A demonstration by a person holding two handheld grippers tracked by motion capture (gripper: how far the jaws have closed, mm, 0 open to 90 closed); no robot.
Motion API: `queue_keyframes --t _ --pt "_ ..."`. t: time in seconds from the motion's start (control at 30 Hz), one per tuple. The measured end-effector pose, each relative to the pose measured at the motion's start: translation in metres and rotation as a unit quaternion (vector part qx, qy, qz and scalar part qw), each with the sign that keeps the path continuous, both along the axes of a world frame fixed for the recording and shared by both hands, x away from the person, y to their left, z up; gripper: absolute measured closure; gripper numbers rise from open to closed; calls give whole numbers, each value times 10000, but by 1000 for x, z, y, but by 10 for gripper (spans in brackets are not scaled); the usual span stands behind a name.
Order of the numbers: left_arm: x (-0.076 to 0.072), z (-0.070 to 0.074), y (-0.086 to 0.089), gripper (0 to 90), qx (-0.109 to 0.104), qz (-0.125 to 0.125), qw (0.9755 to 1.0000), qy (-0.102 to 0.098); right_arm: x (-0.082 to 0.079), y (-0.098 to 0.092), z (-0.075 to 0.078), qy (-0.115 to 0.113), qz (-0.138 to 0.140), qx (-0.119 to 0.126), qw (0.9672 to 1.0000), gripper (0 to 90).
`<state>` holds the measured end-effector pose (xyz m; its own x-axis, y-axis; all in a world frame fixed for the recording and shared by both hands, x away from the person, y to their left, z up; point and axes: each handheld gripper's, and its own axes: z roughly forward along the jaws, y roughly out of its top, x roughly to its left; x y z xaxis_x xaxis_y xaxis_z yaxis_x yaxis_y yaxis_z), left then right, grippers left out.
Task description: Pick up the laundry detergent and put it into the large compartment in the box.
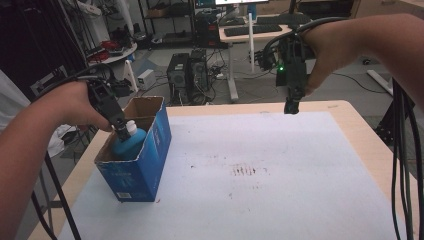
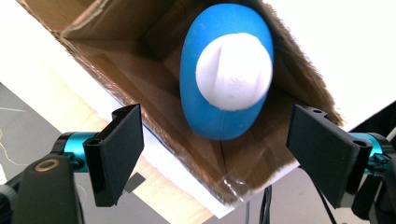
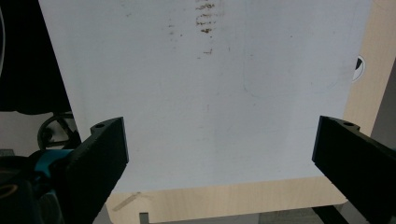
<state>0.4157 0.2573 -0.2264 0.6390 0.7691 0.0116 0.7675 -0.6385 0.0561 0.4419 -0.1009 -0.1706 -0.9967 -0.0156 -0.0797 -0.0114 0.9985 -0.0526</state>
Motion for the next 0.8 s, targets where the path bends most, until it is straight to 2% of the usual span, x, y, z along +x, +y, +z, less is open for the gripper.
queue_keyframes --t 0.13,0.17,0.2,0.33,0.4,0.57,0.63,0.7,0.8 --pt "-2 11 -3 176 -40 -113 9999 9 -1 0 0 3 -36 -15 10000 26" --pt "-2 13 -3 169 18 -164 9999 21 -1 0 0 5 -41 -14 10000 26" --pt "-3 14 -5 163 -38 -105 9999 6 -1 -1 1 3 -50 -12 10000 26" --pt "-4 21 -8 161 55 -266 9996 106 -1 -1 1 23 -40 -11 10000 26" --pt "-5 24 -11 125 62 -301 9995 43 -1 -2 1 16 -34 -11 10000 26" --pt "-6 33 -19 125 -31 -478 9989 -15 -1 -4 1 23 -75 -3 10000 26" --pt "-7 37 -22 123 -4 -544 9985 -25 -1 -4 1 29 -89 -23 10000 26" --pt "-7 41 -26 71 25 -587 9982 -95 -1 -5 1 28 -88 -27 10000 26" --pt "-9 45 -33 71 4 -740 9972 -95 0 -6 2 23 -66 -14 10000 26"
